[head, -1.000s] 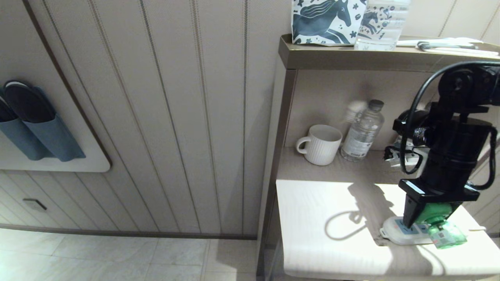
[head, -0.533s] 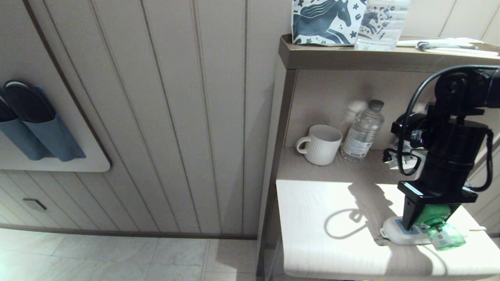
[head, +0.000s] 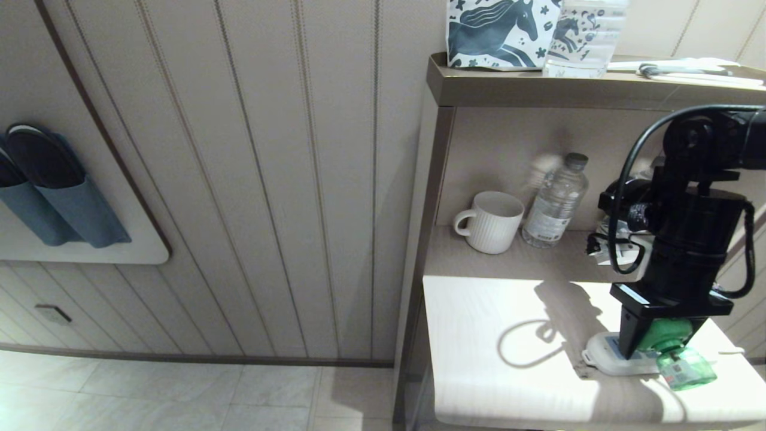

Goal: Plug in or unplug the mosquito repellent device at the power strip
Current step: Insert the plug into the socket

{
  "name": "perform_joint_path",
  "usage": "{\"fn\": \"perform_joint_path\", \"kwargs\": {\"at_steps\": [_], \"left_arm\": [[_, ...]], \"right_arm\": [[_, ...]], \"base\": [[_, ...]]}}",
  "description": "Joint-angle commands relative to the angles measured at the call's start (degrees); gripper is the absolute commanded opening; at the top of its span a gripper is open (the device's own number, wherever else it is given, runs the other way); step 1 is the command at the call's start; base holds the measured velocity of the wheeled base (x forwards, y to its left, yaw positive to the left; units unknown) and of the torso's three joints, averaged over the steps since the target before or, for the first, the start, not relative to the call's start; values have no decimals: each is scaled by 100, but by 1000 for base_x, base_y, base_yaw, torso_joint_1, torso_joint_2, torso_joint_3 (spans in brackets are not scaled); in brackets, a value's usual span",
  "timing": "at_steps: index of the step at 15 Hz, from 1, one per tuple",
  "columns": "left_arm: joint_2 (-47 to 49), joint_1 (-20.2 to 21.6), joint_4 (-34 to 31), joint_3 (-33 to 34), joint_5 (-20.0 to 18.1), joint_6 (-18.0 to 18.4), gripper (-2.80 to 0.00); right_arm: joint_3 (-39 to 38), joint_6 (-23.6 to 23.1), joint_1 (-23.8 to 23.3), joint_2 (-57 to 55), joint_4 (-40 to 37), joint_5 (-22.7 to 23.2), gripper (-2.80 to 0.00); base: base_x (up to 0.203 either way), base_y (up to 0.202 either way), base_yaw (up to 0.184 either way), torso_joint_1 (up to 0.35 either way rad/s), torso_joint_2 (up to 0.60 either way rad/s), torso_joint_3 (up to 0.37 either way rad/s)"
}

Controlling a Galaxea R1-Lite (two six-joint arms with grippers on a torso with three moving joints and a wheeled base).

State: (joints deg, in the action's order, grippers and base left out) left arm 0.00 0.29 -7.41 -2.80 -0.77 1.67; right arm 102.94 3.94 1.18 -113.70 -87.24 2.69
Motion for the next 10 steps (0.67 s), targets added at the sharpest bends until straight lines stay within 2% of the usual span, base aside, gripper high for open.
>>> {"fn": "perform_joint_path", "kwargs": {"at_steps": [1,10], "left_arm": [[0,-1,-6,-1,-2,0,-280],[0,4,-6,-1,-2,0,-280]], "right_arm": [[-47,2,5,-3,-272,10,-280],[90,-7,5,6,-272,-15,-280]], "base": [[0,0,0,0,0,0],[0,0,0,0,0,0]]}}
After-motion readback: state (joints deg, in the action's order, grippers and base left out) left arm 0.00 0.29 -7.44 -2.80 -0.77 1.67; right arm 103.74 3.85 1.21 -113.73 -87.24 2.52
